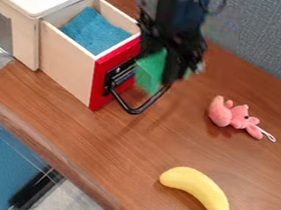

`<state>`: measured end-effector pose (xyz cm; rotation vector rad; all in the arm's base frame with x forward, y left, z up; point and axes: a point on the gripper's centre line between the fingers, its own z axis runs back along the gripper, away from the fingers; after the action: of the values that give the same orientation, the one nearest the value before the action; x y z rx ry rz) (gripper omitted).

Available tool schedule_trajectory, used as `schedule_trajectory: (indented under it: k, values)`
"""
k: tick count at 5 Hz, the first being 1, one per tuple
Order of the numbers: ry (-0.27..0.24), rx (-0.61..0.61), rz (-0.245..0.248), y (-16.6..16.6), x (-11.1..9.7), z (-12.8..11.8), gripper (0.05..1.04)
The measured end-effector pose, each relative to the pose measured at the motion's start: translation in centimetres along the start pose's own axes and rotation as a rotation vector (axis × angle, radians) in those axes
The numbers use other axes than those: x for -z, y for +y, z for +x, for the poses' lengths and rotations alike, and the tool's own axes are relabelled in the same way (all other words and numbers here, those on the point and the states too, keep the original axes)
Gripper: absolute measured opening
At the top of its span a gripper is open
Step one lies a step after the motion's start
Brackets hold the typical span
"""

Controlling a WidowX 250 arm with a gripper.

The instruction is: Take the green object and put it in the drawer

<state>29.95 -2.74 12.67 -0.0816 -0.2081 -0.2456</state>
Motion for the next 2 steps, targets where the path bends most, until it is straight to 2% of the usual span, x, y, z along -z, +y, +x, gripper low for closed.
schedule_trajectory:
  k: [1, 2]
  values:
    - [-0.028, -0.069, 0.032, 2.1, -2.7, -0.3, 0.578]
    - [-0.024, -0.131, 0.059, 4.7, -3.4, -1.1, 0.578]
